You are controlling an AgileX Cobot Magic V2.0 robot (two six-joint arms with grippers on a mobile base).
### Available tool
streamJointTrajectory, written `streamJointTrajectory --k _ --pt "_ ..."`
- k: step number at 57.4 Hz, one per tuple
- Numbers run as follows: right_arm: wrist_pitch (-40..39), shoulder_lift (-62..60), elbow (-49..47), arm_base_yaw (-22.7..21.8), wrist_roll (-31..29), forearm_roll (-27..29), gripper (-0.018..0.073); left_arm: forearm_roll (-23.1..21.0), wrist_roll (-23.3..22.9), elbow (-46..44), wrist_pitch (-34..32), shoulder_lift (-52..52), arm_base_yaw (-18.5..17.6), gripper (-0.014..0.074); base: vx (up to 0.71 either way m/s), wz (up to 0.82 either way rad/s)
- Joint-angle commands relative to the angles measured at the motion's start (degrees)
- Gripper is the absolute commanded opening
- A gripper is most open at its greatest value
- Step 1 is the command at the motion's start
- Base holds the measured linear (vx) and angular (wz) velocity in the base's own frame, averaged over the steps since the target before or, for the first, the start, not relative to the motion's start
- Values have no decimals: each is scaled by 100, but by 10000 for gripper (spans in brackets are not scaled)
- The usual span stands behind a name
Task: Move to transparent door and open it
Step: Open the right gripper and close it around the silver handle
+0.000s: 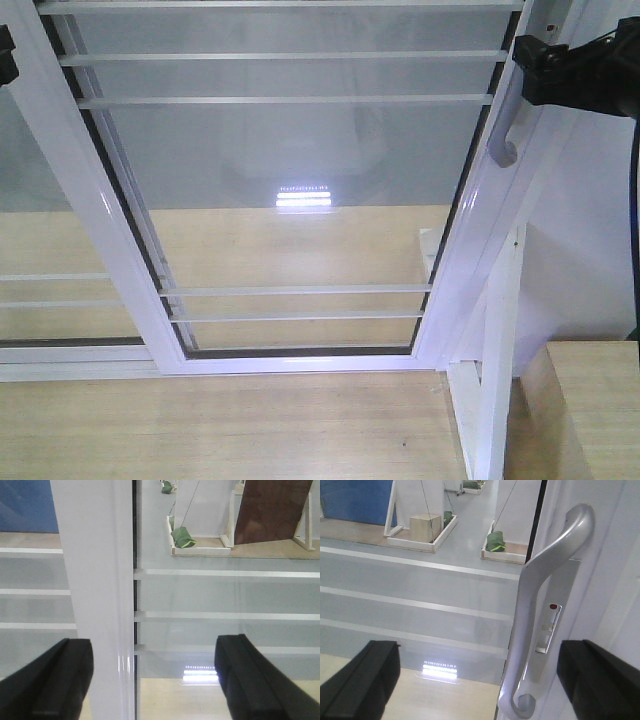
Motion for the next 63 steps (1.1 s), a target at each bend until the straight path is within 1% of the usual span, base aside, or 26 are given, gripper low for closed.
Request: streamJointTrajectory --k 1,9,15,21,28,48,63 --pt "-749 92 -186 -2 -43 -38 692 -2 -26 -215 -373 -142 -36 583 0 0" --pt "-1236 559 -186 -2 -37 29 687 -2 -26 -215 -323 -142 -36 567 0 0" --pt "-1578 905 -186 -29 -48 242 684 -2 -26 -215 -323 -142 -36 566 0 0" --pt "-1840 1250 -186 -239 -49 448 680 -2 -26 -215 -323 -142 -36 566 0 0" --pt "-2219 1645 -186 -524 0 456 675 -2 -26 -215 -323 -142 -36 566 0 0" --pt "-3689 2578 -191 -519 -77 393 651 -2 -26 -215 -323 -142 -36 566 0 0" --pt "-4392 3056 -191 -519 -255 435 617 -2 -26 -215 -323 -142 -36 566 0 0"
